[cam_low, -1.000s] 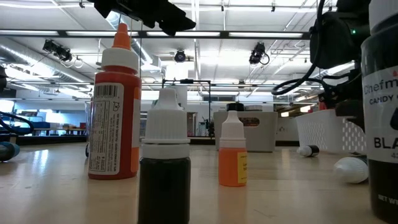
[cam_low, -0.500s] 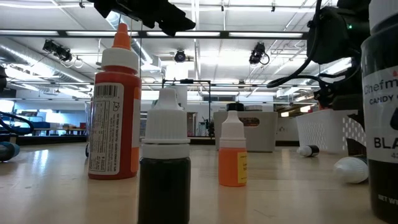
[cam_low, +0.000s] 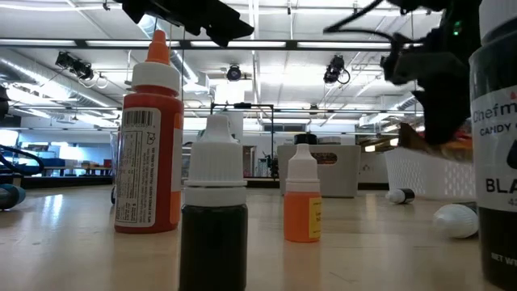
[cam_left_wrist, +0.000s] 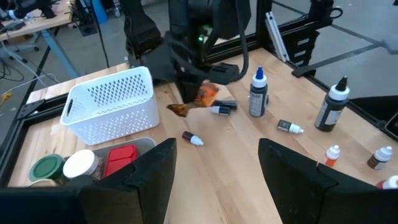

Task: Pick & Place Kitchen Items
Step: Put the orange spice bag into the gray bin

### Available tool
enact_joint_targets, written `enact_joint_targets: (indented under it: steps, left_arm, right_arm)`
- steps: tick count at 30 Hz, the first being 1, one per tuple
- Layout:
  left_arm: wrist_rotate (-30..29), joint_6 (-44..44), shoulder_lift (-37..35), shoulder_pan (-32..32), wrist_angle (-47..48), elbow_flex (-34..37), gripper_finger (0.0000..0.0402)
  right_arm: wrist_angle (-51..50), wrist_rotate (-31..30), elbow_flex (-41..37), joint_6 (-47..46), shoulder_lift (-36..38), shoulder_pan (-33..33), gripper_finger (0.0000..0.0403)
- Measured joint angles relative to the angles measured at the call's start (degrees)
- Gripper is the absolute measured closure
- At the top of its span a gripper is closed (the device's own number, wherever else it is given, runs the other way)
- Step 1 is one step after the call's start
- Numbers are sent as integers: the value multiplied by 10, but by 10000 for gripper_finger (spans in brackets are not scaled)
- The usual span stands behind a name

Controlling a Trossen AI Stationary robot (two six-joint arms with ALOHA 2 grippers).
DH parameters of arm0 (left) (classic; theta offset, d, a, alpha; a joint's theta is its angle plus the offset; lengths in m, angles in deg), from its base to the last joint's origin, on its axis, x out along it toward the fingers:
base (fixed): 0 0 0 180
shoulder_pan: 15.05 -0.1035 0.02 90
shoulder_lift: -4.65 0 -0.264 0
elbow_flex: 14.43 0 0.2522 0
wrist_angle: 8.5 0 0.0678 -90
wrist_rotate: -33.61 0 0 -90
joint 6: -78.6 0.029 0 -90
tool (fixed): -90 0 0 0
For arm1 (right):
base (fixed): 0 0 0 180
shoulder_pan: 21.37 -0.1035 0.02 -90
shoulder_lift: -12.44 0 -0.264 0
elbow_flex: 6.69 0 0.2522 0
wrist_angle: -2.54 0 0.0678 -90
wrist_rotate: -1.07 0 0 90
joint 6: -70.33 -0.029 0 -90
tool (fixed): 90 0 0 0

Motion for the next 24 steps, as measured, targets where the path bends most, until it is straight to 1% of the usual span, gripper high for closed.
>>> enact_joint_targets:
  steps: [3, 6, 8, 10, 12, 14, 16, 18, 21, 23, 24]
  left_arm:
    - [0, -17, -1, 8, -8, 0, 166]
    - [0, -30, -14, 15, -13, 0, 166]
    - [-4, -32, -32, 17, -11, 0, 166]
    - [-22, -32, -54, 18, -15, 0, 166]
    - [-47, -32, -85, 18, -14, 0, 166]
    - [-70, -31, -117, 18, -14, 0, 166]
    - [-88, -26, -145, 18, -14, 0, 166]
    - [-99, -25, -168, 18, -13, 0, 166]
    - [-100, -41, -191, 18, -11, 0, 166]
    - [-100, -49, -201, 18, 0, 0, 166]
    - [-100, -51, -203, 18, 2, 0, 166]
  right_arm:
    - [2, -70, 27, 18, 1, -3, 385]
    - [25, -154, 48, 78, 2, -2, 386]
    - [83, -225, 52, 136, 2, -2, 389]
    - [155, -283, 52, 213, 2, 3, 389]
    - [238, -317, 52, 302, -4, 13, 388]
    - [324, -338, 52, 388, -12, 27, 385]
    - [418, -347, 52, 461, -22, 46, 382]
    - [494, -339, 53, 521, -35, 68, 382]
    - [557, -276, 53, 570, -57, 105, 383]
    - [570, -229, 53, 571, -73, 130, 384]
    - [573, -216, 53, 566, -84, 142, 384]
